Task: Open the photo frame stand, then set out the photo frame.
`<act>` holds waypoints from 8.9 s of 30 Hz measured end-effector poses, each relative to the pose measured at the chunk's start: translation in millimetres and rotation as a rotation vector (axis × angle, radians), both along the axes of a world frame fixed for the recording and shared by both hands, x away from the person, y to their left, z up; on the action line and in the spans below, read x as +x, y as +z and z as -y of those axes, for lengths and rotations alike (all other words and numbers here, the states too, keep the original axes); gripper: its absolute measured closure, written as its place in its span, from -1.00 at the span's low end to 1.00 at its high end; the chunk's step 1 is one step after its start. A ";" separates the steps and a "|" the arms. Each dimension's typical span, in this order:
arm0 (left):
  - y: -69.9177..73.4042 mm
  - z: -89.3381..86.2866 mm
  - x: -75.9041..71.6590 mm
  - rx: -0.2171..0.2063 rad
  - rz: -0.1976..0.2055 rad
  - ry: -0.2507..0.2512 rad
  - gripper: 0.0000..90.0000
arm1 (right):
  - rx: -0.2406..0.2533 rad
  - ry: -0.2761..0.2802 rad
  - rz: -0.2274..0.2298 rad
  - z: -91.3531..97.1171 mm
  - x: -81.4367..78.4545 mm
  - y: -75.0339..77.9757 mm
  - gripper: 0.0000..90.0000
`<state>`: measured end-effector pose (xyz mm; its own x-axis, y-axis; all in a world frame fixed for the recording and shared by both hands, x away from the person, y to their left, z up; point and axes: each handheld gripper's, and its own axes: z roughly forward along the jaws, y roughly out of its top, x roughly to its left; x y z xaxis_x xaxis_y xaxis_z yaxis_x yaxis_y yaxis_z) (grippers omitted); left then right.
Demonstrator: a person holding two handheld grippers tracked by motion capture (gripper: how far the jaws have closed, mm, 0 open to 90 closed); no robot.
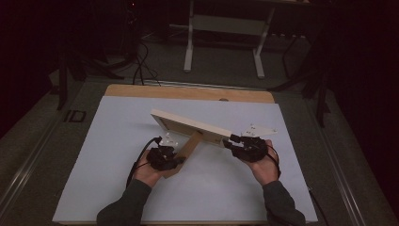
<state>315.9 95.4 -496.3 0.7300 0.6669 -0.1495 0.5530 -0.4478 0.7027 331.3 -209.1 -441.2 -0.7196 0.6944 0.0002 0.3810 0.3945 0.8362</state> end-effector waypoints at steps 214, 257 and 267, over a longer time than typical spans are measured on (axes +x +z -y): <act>63.8 4.1 20.3 -0.128 0.217 0.289 1.00 | 0.094 -0.067 0.006 -2.5 12.0 9.8 1.00; 63.8 36.0 14.3 -0.087 0.220 0.209 1.00 | 0.094 -0.045 0.013 -7.7 6.6 9.2 1.00; 60.8 39.5 17.3 -0.081 0.214 0.208 1.00 | 0.094 -0.032 0.012 -10.5 4.6 9.1 1.00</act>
